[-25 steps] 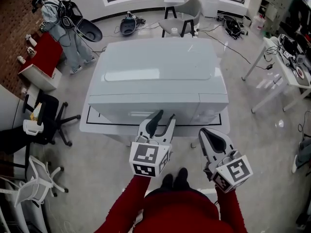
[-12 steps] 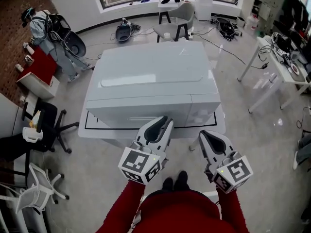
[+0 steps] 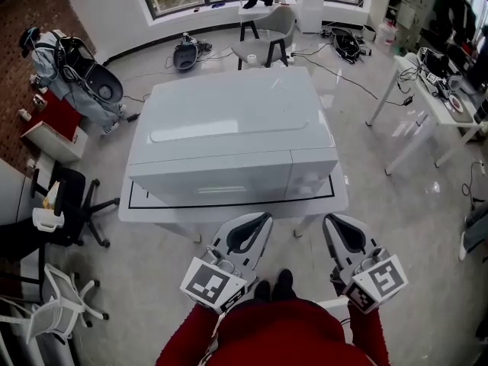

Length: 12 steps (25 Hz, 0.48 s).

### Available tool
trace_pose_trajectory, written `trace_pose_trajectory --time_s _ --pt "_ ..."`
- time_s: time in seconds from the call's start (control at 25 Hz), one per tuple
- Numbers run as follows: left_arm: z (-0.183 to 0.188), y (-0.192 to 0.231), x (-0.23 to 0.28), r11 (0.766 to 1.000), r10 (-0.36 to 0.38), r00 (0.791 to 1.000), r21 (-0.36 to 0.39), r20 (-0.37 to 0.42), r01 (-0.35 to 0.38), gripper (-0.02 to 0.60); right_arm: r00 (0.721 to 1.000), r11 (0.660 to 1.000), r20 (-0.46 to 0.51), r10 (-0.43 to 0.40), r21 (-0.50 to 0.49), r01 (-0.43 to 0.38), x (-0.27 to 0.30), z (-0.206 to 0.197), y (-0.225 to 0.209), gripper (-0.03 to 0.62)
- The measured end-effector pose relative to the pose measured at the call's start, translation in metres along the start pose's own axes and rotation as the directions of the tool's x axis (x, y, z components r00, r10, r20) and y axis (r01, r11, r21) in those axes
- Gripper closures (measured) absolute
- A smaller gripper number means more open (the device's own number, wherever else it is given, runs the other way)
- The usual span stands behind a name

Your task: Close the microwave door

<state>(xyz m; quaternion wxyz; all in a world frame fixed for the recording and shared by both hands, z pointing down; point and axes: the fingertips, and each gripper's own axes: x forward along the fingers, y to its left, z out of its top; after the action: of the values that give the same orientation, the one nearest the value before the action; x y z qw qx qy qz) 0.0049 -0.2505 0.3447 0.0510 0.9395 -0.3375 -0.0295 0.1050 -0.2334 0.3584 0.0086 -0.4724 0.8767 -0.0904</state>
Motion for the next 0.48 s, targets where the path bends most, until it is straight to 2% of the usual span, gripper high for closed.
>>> trace_pose_trajectory --time_s 0.12,0.32,0.48 --pt "-0.003 0.000 -0.010 1.000 0.004 1.000 -0.024 -0.004 -0.005 0.571 1.000 1.000 -0.002 -0.010 0.008 0.010 -0.006 -0.003 0.000 0.580" --pt "-0.021 0.001 -0.029 1.000 0.026 0.997 0.003 -0.071 -0.026 0.571 0.998 0.998 -0.040 -0.040 0.051 0.042 -0.023 -0.011 -0.001 0.580" --pt "-0.019 -0.001 -0.036 0.999 0.024 0.998 0.027 -0.052 -0.022 0.571 0.999 0.994 -0.023 -0.045 0.095 0.047 -0.028 -0.013 0.004 0.580"
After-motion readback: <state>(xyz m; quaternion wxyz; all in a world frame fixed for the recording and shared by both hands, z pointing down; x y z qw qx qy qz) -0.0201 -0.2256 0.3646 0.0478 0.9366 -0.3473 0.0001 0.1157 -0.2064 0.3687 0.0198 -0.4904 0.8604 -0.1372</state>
